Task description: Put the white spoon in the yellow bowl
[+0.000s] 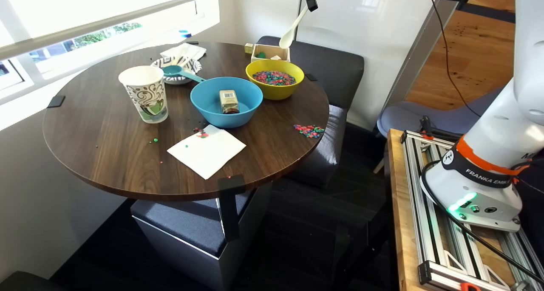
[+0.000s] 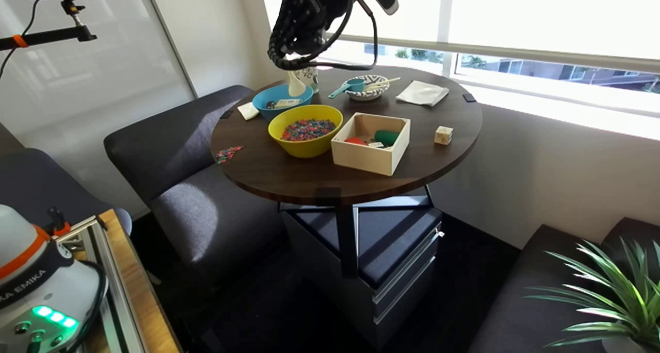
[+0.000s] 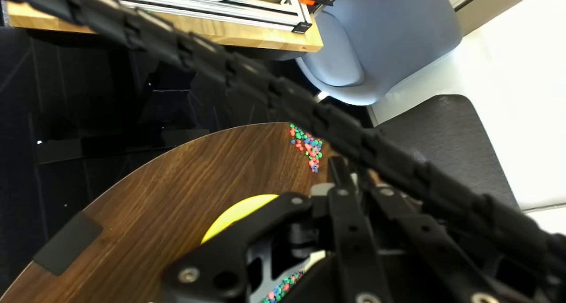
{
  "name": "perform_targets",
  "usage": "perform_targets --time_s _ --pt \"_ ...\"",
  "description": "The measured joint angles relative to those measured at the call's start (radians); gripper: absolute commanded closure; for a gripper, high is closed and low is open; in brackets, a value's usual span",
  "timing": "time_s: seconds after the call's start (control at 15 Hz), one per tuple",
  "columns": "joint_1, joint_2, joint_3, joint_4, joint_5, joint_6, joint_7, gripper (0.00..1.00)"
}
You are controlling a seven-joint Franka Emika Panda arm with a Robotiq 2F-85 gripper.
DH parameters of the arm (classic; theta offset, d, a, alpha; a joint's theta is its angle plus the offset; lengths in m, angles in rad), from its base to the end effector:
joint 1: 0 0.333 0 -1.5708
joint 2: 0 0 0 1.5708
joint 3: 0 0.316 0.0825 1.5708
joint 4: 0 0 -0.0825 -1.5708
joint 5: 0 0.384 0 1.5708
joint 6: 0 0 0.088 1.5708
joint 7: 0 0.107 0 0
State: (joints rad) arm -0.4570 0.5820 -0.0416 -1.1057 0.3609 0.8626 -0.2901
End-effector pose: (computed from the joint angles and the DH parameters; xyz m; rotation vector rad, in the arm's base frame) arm 0.5672 -0.2451 0.4595 -2.3986 0.1151 0.8059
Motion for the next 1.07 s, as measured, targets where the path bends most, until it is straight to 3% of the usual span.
perform_targets --time_s 1.07 --pt "0.059 0.178 -0.030 0.009 -0.056 0.025 0.041 0.99"
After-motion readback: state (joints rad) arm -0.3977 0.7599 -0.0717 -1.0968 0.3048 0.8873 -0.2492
